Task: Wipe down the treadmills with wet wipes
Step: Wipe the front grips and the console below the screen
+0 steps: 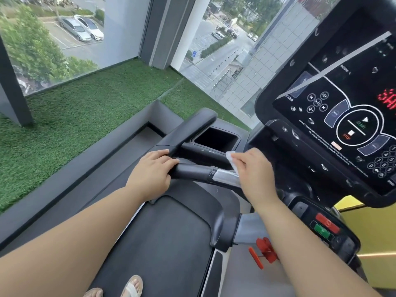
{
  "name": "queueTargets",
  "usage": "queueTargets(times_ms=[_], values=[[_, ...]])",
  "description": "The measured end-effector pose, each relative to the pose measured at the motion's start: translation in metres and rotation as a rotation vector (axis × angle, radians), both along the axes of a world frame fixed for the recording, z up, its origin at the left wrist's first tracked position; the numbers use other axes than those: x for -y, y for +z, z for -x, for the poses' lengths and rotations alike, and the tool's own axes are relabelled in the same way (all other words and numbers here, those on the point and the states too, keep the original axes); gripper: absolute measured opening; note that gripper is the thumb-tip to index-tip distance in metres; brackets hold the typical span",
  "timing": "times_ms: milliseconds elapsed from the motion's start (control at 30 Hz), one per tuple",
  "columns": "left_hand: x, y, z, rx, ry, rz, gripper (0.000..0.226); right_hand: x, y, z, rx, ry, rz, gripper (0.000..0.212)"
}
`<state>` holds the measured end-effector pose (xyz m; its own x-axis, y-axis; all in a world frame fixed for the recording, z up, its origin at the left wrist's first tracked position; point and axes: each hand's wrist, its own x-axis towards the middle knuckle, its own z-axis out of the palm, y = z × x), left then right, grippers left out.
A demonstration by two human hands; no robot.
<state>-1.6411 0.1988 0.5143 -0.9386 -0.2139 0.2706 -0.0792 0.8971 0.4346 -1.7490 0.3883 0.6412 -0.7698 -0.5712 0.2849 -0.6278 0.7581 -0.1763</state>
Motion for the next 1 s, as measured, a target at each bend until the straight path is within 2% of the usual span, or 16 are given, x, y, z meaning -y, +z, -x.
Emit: queueTargets(times_ms=[67,133,333,400,500,533,600,700,800,900,1000], values=[[0.0,-0.001,0.0,0.017,-0.002,-0.03,0.061,0.021,-0.009,-0.007,0.037,0.069,-0.104,0.019],[0.001,-0.001,0.001,0.03,-0.003,-0.044,0.067,0.034,-0.018,-0.01,0.071,0.115,-0.34,0.025],[0.001,-0.001,0.001,0.047,0.004,-0.052,0.062,0.013,0.023,0.021,0.277,-0.127,-0.723,0.036],[-0.001,0.005,0.002,0.119,0.023,-0.099,0.067,0.001,0.034,0.03,0.288,-0.126,-0.675,0.034],[-0.012,0.019,0.008,0.163,0.025,-0.203,0.073,0.004,0.026,0.022,0.196,-0.05,-0.401,0.028],[-0.019,0.025,0.011,0.153,-0.002,-0.225,0.074,0.01,0.017,0.013,0.15,-0.003,-0.365,0.026],[-0.036,0.034,0.017,0.109,-0.081,-0.264,0.069,0.019,-0.004,-0.008,0.018,0.118,-0.338,0.019],[-0.052,0.04,0.02,0.093,-0.102,-0.33,0.058,0.008,-0.02,-0.018,-0.082,0.171,-0.192,0.016],[-0.051,0.038,0.019,0.083,-0.097,-0.283,0.059,-0.017,-0.013,-0.011,-0.119,0.157,-0.188,0.015],[-0.05,0.039,0.019,0.077,-0.087,-0.275,0.058,-0.04,0.011,0.002,-0.056,-0.011,-0.311,0.015],[-0.054,0.039,0.021,0.079,-0.063,-0.274,0.055,-0.039,0.025,0.001,-0.034,-0.076,-0.198,0.015]])
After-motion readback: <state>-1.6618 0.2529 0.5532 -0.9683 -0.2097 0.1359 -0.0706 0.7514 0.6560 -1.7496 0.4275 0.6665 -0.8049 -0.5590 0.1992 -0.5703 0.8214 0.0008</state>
